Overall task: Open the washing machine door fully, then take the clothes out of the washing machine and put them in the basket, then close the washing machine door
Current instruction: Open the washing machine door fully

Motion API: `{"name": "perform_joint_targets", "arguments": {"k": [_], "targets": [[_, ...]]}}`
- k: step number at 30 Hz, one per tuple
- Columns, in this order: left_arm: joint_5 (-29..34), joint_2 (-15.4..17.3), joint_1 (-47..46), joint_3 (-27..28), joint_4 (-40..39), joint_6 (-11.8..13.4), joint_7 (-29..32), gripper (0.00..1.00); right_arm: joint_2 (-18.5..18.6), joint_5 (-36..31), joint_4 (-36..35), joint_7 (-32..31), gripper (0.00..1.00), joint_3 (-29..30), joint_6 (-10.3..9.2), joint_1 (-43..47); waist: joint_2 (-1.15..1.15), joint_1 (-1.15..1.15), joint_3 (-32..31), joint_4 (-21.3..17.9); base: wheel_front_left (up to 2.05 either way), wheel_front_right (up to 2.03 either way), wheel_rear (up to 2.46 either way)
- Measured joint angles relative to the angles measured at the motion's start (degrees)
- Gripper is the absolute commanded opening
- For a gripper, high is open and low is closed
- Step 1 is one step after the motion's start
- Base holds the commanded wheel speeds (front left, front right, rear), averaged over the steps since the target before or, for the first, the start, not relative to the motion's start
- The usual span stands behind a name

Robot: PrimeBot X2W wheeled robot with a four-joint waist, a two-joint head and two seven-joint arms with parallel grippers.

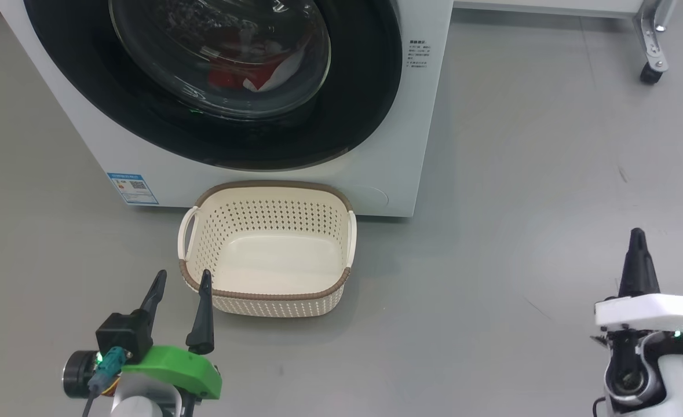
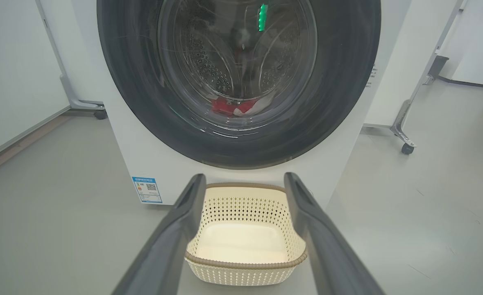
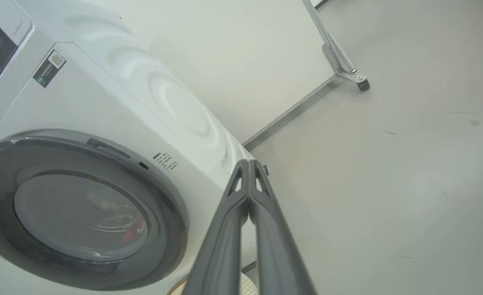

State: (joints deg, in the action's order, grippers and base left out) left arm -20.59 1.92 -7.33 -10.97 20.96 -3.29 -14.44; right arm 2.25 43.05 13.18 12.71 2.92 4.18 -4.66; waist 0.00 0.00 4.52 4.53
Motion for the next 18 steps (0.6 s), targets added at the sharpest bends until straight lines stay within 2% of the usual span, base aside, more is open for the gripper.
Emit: {"name": "perform_joint_targets", "arguments": {"k": [4,8,11,15,18], "targets": [[0.0,0.0,-0.9,-0.4,-0.5,0.0,0.0,1.0,0.1,15.1,-0.7,-3.0,0.0,2.0,0.78,-2.8,0.0,0.0,1.2,0.6,0.0,0.0,0.0],[-0.1,0.0,-1.6,-1.0,-1.0,0.0,0.0,1.0,0.1,23.4,-1.2,-7.1,0.0,2.5,0.81,-6.0,0.0,0.0,2.8,1.2,0.0,0.0,0.0],[-0.1,0.0,-2.2,-1.3,-1.2,0.0,0.0,1.0,0.1,27.5,-1.7,-10.7,0.0,3.0,0.81,-8.7,0.0,0.0,4.2,1.8,0.0,0.0,0.0],[-0.1,0.0,-3.0,-1.2,-1.6,0.0,0.0,1.0,0.1,29.8,-2.9,-15.0,0.0,4.0,0.63,-13.1,0.0,0.0,6.2,2.6,0.0,0.0,0.0],[-0.1,0.0,-3.9,-1.3,-2.3,0.0,0.0,1.0,0.3,31.2,-4.4,-17.8,0.0,4.4,-0.63,-16.8,0.0,0.0,7.9,3.2,0.0,0.0,0.0]]}}
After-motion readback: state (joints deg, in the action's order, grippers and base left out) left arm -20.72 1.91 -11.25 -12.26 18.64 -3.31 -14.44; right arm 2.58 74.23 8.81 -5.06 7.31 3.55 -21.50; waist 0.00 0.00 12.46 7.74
